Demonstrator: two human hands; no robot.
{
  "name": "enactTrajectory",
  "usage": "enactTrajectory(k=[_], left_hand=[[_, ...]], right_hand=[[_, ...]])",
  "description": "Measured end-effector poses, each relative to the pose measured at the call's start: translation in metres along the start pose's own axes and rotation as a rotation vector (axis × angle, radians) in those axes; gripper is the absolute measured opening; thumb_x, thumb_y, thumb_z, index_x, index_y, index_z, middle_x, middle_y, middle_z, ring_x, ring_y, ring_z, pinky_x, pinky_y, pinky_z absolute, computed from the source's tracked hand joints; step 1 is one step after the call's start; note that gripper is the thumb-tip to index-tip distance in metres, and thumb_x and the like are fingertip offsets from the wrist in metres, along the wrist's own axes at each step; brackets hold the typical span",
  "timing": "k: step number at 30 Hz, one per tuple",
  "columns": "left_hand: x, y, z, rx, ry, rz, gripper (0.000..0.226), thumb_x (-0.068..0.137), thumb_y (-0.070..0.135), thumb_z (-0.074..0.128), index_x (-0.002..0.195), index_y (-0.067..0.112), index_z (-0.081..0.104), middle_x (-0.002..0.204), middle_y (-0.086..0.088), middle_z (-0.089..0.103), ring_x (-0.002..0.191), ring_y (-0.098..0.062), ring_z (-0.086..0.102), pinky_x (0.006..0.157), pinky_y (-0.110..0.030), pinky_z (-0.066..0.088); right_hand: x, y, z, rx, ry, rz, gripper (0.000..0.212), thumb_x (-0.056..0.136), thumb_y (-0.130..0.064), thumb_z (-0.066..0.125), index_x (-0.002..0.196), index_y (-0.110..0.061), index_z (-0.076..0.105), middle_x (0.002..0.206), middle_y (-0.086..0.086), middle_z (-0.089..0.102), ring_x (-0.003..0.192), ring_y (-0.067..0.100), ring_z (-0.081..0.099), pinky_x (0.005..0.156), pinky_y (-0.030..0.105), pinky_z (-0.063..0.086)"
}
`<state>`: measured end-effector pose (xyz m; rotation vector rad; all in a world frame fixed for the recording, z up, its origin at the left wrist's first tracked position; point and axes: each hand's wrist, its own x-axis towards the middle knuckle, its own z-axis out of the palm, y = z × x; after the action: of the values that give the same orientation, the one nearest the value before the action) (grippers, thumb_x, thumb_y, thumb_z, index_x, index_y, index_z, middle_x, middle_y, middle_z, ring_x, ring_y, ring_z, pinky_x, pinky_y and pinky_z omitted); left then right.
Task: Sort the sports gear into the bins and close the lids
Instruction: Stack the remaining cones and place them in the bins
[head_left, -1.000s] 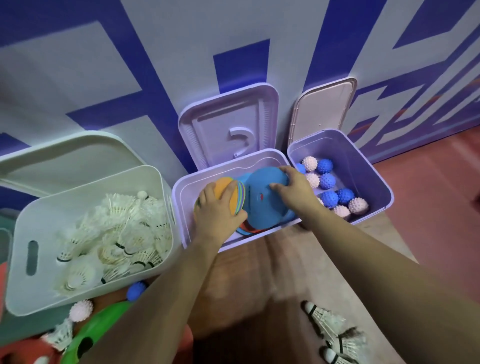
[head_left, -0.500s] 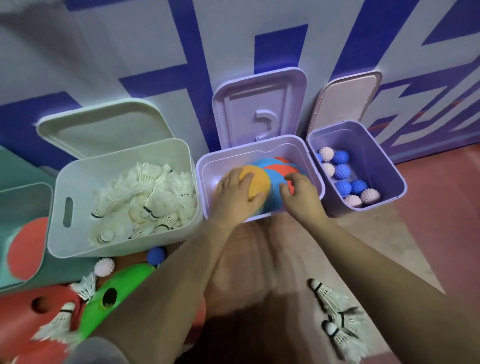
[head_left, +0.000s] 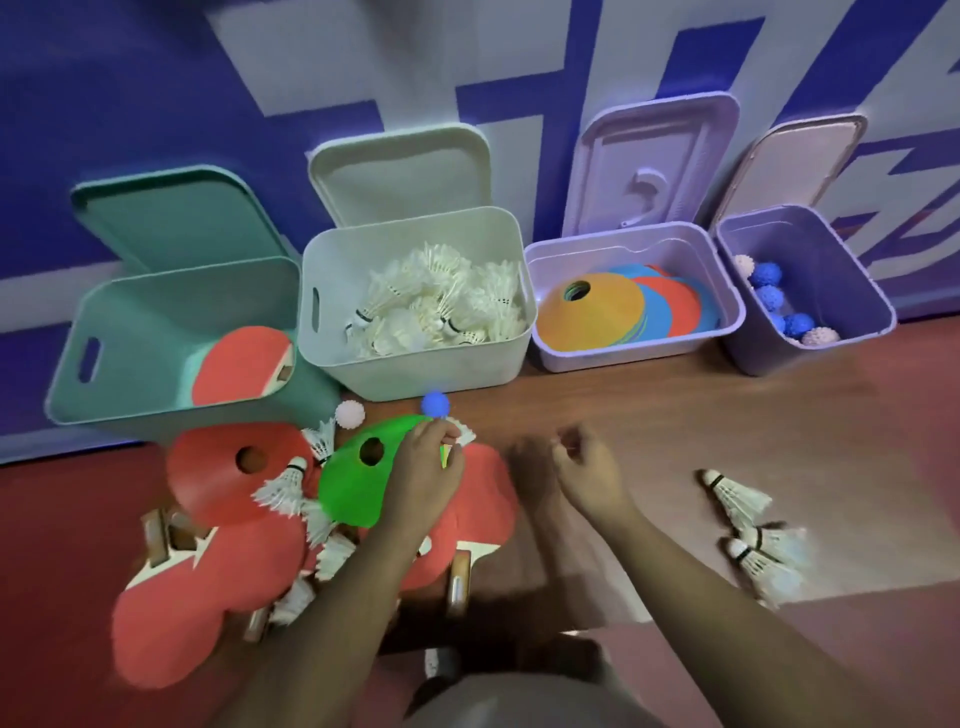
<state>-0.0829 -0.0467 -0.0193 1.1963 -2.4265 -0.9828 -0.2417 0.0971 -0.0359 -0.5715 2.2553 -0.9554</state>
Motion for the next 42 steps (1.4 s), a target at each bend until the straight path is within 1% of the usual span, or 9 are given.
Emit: enactTrajectory(k=[4,11,18,20,24,28,36,38,42], left_hand=[[-0.038,-0.060,-0.019,0.323,0.097,-0.187,0.037,0.073,0.014,0.071,0.110,0.010,0.064,0.107,-0.014,0.057,0.108,-0.035,0.050,0.095,-0.046,0.043],[-0.066,-0.119,-0.022,0.338,-0.174,-0.302,0.075,0.081,0.029,0.072,0.144,0.015,0.035,0.142,-0.018,0.032,0.127,-0.039,0.039,0.101,-0.044,0.043],[-0.057,-0.135,-0.023,0.171,-0.137,-0.241,0.101,0.078,0.027,0.077,0.154,0.008,0.014,0.142,-0.022,0.026,0.127,-0.039,0.044,0.104,-0.042,0.043],[-0.049,-0.139,-0.028,0.147,-0.140,-0.233,0.098,0.079,0.032,0.077,0.154,0.010,0.018,0.139,-0.021,0.028,0.125,-0.035,0.045,0.106,-0.038,0.041],[-0.042,-0.142,-0.036,0.139,-0.198,-0.216,0.088,0.085,0.030,0.071,0.155,0.019,0.018,0.135,-0.016,0.029,0.118,-0.028,0.049,0.101,-0.030,0.040],[-0.041,-0.141,-0.041,0.080,-0.210,-0.245,0.080,0.090,0.031,0.064,0.155,0.022,0.018,0.137,-0.016,0.031,0.107,-0.030,0.057,0.095,-0.032,0.044],[-0.038,-0.136,-0.088,-0.151,0.120,-0.257,0.027,0.097,0.024,0.055,0.122,0.015,0.054,0.110,-0.005,0.055,0.093,-0.008,0.057,0.082,-0.020,0.043],[-0.036,-0.148,-0.109,-0.293,0.254,-0.367,0.016,0.097,0.020,0.055,0.111,0.012,0.056,0.091,-0.002,0.058,0.076,0.003,0.057,0.070,-0.014,0.046],[-0.013,-0.190,-0.151,-0.749,0.464,-0.731,0.018,0.095,0.031,0.054,0.087,0.014,0.056,0.075,-0.005,0.057,0.068,-0.018,0.060,0.075,-0.037,0.056]], right_hand=[[-0.036,-0.008,0.055,0.115,-0.149,0.058,0.032,0.083,-0.041,0.062,0.097,-0.012,0.059,0.090,0.003,0.069,0.084,0.021,0.065,0.079,0.039,0.052],[-0.061,-0.004,0.141,0.079,-0.339,0.252,0.052,0.076,-0.050,0.075,0.106,-0.011,0.058,0.097,0.004,0.065,0.092,0.022,0.062,0.080,0.037,0.051],[-0.046,-0.004,0.169,0.098,-0.129,0.246,0.052,0.074,-0.050,0.074,0.111,-0.015,0.063,0.099,0.002,0.066,0.100,0.021,0.062,0.091,0.039,0.052],[-0.040,-0.016,0.169,0.138,-0.077,0.196,0.054,0.074,-0.060,0.068,0.106,-0.016,0.068,0.095,0.001,0.068,0.088,0.015,0.065,0.083,0.033,0.053],[-0.021,-0.044,0.169,0.422,-0.102,0.340,0.029,0.084,-0.038,0.074,0.078,-0.012,0.063,0.067,-0.001,0.062,0.058,0.013,0.053,0.055,0.028,0.042],[-0.013,-0.063,0.171,0.830,-0.147,0.412,0.004,0.090,-0.009,0.066,0.092,-0.006,0.068,0.090,0.013,0.073,0.075,0.025,0.068,0.064,0.030,0.058],[-0.025,-0.093,0.142,0.989,-0.249,0.222,0.028,0.097,-0.001,0.052,0.123,-0.007,0.061,0.114,0.010,0.071,0.099,0.026,0.068,0.079,0.039,0.058],[-0.029,-0.093,0.139,0.962,-0.241,0.198,0.030,0.096,-0.002,0.053,0.125,-0.005,0.060,0.116,0.012,0.070,0.102,0.028,0.067,0.085,0.044,0.056],[-0.044,-0.103,0.143,0.896,-0.250,0.165,0.022,0.096,-0.002,0.054,0.112,-0.012,0.066,0.102,0.004,0.075,0.092,0.022,0.070,0.083,0.043,0.057]])
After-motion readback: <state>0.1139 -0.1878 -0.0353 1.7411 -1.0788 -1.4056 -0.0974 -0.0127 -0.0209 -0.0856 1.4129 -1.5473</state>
